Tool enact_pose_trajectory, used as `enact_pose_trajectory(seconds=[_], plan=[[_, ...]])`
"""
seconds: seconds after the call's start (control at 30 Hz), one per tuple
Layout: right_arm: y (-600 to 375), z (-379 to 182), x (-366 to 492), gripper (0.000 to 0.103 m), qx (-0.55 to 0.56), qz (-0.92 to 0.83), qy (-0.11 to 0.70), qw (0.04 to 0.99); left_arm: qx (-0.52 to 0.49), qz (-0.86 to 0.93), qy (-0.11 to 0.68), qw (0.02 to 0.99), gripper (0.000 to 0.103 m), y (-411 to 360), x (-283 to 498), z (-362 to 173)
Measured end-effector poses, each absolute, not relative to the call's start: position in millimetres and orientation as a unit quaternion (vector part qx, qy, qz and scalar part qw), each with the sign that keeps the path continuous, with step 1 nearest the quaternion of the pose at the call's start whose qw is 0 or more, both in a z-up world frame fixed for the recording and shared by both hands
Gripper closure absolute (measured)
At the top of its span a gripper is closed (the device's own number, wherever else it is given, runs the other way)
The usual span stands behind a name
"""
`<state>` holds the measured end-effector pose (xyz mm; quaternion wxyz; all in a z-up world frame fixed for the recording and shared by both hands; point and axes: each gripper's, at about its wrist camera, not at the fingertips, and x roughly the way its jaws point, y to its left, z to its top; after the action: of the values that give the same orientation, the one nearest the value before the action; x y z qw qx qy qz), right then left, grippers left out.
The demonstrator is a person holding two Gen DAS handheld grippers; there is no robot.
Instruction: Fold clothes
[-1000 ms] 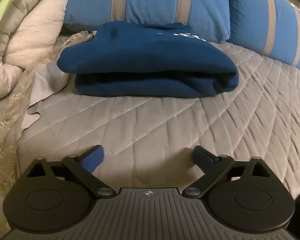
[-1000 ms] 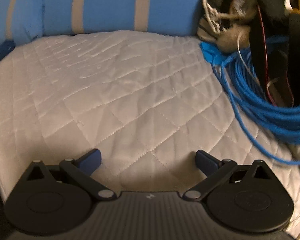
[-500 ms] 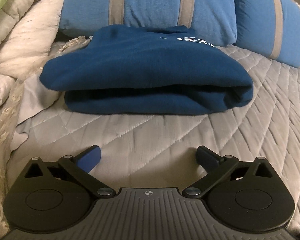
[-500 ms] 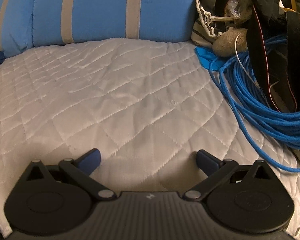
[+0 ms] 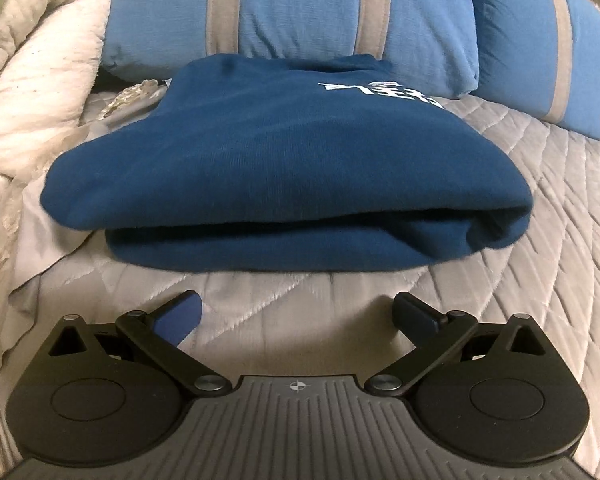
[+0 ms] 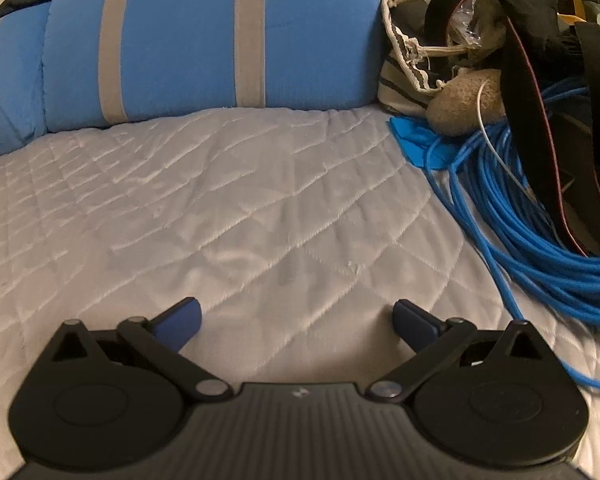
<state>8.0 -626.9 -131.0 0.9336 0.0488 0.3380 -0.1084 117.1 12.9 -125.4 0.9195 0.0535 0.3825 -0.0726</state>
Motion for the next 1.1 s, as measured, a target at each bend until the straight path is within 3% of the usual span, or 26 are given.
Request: enact_pose_trajectory(seconds=[0.53,1.1], plan=[[-640,-141,25,0.000,0.047,-0.080,0.307,0.947,0.040,-0.081,0.322,0.942,0.000,16,126,-140],[-639,-145,20,0.001,0.048,-0.083,0.290,0.952,0.042,-0.076,0.314,0.946,0.000,15,123,-140]])
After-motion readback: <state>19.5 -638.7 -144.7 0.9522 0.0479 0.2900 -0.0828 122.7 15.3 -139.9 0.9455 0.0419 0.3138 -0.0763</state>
